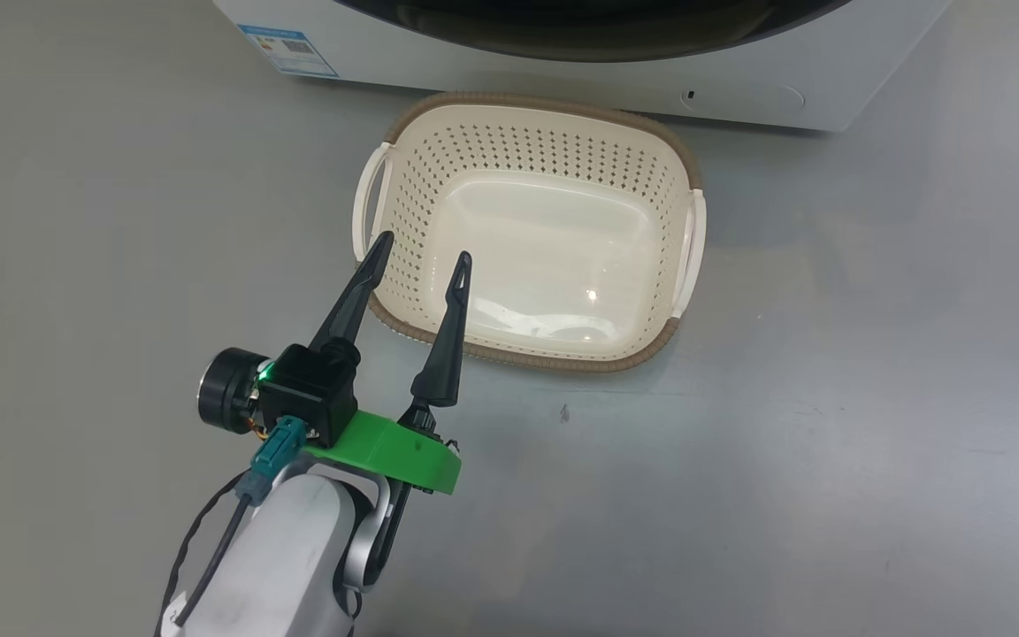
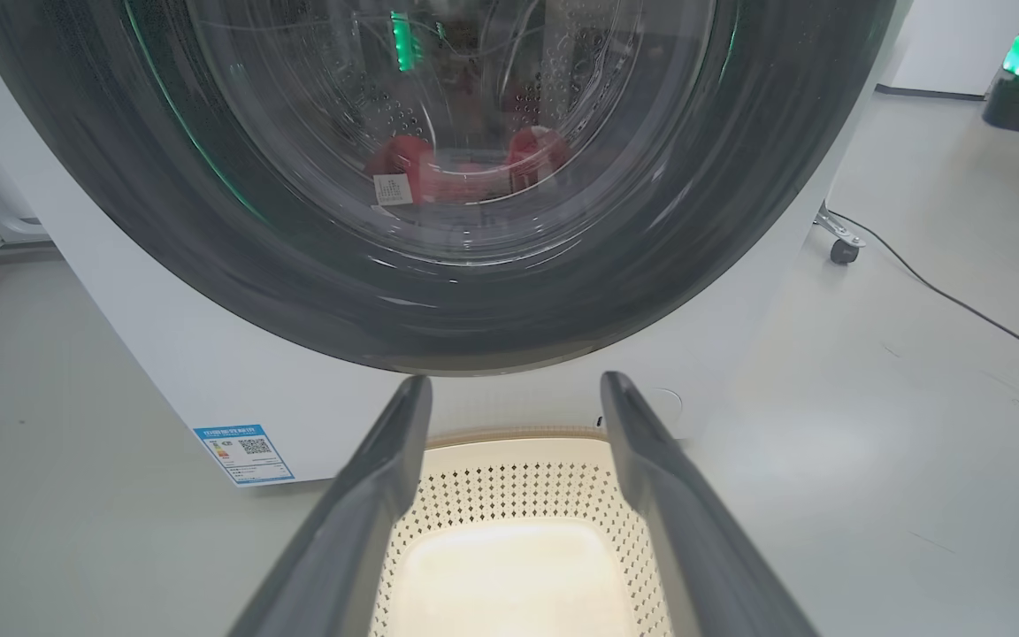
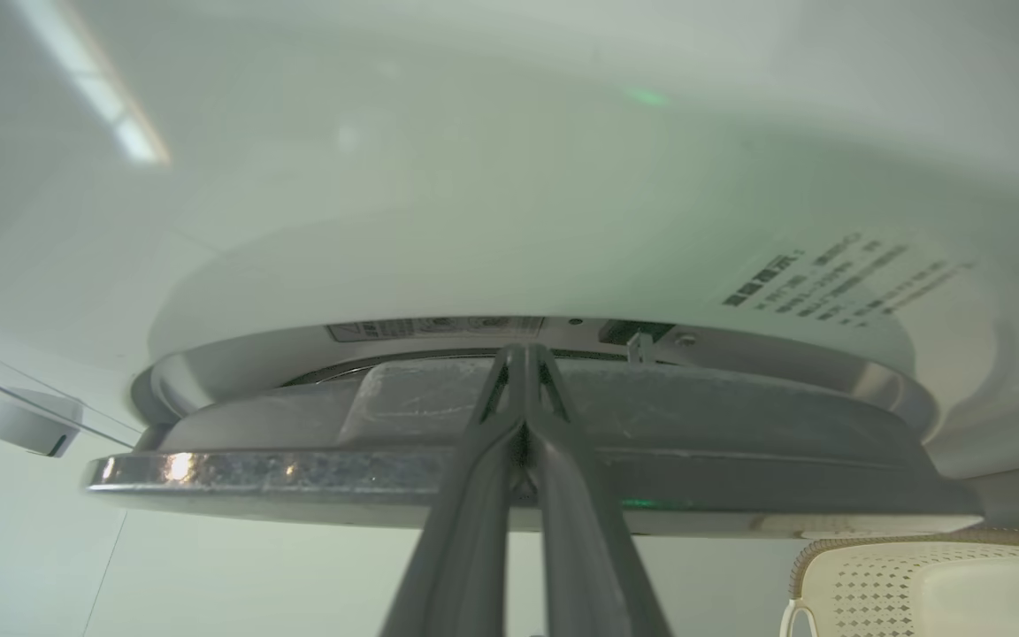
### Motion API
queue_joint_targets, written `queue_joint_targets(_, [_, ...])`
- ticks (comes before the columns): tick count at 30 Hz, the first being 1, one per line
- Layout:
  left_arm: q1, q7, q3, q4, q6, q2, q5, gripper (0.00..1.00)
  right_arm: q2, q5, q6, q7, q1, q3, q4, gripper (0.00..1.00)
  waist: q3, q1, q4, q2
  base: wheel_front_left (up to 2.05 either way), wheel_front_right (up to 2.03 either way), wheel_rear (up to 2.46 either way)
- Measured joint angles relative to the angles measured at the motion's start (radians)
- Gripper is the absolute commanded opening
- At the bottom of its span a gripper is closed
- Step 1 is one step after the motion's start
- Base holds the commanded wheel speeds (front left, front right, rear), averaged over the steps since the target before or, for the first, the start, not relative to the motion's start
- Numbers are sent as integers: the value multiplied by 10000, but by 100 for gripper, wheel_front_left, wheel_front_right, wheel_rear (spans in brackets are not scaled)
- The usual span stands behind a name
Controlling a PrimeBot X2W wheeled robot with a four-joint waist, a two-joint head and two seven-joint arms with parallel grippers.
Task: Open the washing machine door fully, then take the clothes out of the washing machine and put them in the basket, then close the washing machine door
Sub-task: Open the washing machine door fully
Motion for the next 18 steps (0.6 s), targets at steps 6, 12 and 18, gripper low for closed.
queue_joint_targets(6, [-146,0,-159,-48,0,-4,-46,100,-123,-6,-140,173,-557,81,305,0,182,0,215,0,0,0,0])
queue_joint_targets(12, [-194,0,-247,-61,2,-12,-46,100,-190,2,-150,372,-873,100,652,0,313,0,337,0,0,0,0])
queue_joint_targets(18, [-282,0,-245,-59,2,-17,-46,100,-240,125,-148,627,-1092,100,947,0,361,0,358,0,0,0,0])
